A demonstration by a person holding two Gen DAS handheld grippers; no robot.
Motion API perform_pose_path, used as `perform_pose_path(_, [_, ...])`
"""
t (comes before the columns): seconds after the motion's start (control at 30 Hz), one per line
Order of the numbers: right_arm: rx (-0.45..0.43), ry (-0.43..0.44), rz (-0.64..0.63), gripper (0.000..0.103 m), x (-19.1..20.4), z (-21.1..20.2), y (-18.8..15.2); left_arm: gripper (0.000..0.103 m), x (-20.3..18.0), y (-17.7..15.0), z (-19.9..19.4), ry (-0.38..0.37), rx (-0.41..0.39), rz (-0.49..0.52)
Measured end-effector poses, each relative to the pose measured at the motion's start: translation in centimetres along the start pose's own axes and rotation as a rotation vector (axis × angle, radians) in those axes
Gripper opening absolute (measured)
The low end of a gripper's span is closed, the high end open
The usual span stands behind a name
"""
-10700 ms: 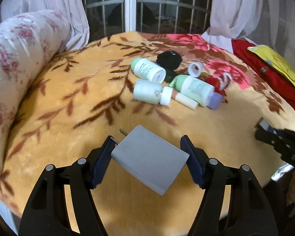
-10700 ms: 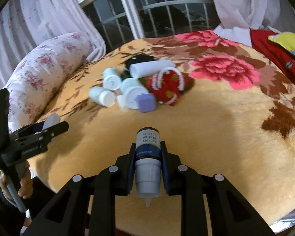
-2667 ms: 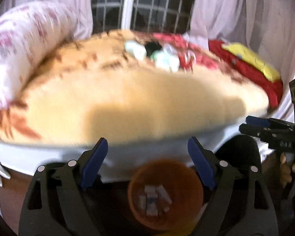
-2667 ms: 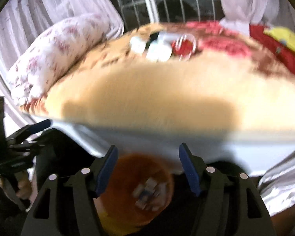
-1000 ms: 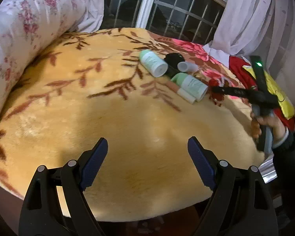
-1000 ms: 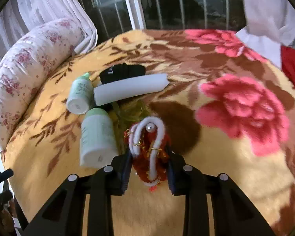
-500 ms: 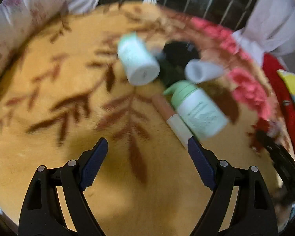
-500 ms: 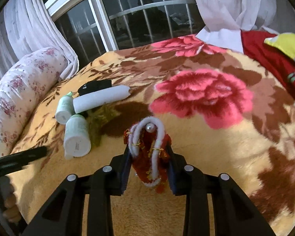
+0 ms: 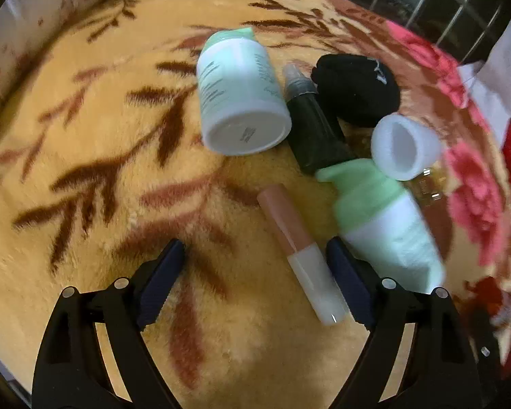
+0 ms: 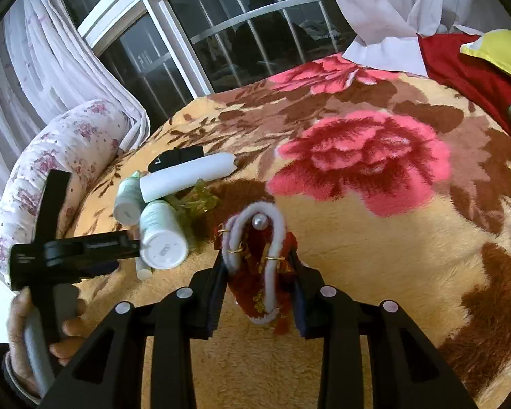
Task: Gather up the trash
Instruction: 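Grasp the red ornament with the right tool while the left tool grasps the pink-and-white lipstick tube, then carry both items down to the orange bin and open both tools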
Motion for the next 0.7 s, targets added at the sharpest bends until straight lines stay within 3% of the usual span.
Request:
perform_pose_path(0.1, [0.0, 0.0, 0.003, 0.033, -0.1, 0.0, 0.0, 0.084, -0.8, 0.3, 0.5, 0.093, 0.002, 0.009])
perform_pose_path(0.13, [0.0, -0.001, 0.004, 0.033, -0.1, 0.0, 0.1, 0.076, -0.9, 0.2, 0.4, 0.094, -0.001, 0.014])
perform_pose_path(0.27, [0.004, -0.009, 0.009, 0.033, -0.2, 0.1, 0.0, 0.022, -1.9, -0.6, -0.9, 0.076, -0.039, 0.146])
perform_pose_path(0.33, [0.007, -0.013, 0.011, 0.033, -0.2, 0.1, 0.0, 0.019, -1.3, -0.6, -1.2, 0.006, -0.04, 0.187])
perform_pose_path(0.43, [0.008, -0.018, 0.014, 0.033, -0.3, 0.1, 0.0, 0.018, 1.4, -0.4, -1.8, -0.182, -0.013, 0.231])
perform_pose_path(0.47, [0.008, -0.02, 0.015, 0.033, -0.3, 0.1, 0.0, 0.018, 2.2, -0.5, -2.0, -0.198, -0.015, 0.248])
perform_pose_path(0.6, [0.016, -0.028, 0.018, 0.033, -0.4, 0.3, -0.1, 0.018, 5.9, -1.7, -3.4, -0.14, -0.09, 0.33])
perform_pose_path(0.7, [0.017, -0.043, 0.015, 0.033, -0.3, 0.3, -0.1, 0.018, 7.9, -3.2, -4.2, -0.161, -0.136, 0.364])
Point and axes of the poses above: each gripper's, at about its wrist camera, not at the fingertips, and z roughly the way its jaws point, x to its left, y to its top, the point moved 8 cm from there along z, roughly the way its jaws point, and after that the axes turned 10 degrees about x, right-handed, at the moved point
